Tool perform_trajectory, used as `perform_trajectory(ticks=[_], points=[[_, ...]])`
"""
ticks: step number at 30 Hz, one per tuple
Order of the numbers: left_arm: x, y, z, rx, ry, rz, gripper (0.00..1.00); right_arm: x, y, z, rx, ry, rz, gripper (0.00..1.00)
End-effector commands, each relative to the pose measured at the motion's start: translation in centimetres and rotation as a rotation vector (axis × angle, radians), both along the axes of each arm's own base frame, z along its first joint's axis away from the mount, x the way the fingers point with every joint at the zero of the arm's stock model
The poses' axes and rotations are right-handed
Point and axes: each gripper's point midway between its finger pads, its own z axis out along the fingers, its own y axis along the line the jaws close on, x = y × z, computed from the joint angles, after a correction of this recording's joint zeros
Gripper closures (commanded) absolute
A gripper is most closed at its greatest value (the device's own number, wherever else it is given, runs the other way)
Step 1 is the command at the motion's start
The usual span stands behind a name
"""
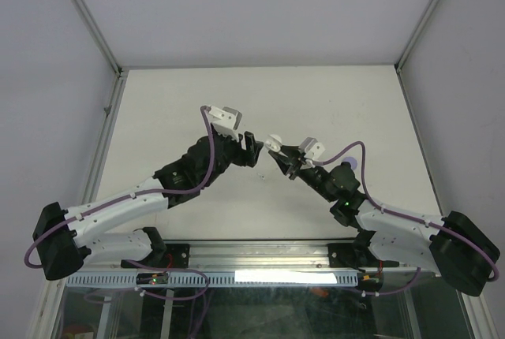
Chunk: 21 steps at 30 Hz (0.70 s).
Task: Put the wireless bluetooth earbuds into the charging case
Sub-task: Place the earbud in the charging case.
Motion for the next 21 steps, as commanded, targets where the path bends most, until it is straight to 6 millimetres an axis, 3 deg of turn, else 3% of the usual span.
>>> perform_trajectory(ticks=[1,16,21], points=[[0.7,-0.6,2.6,-0.087,-0.031,-0.007,0.33,-0.4,0.3,4.0,0.094,-0.077,0.026,0.88],[1.2,-1.3,3.0,-0.095,-0.038,-0.019,0.33,-0.5,0.6,4.0,0.096,-0.071,0.039,0.88],[1.0,-0.6,2.0,-0.067,-0.038,-0.009,0.33,0.6,-1.0,3.5,0.096,-0.059,-0.061,0.88]])
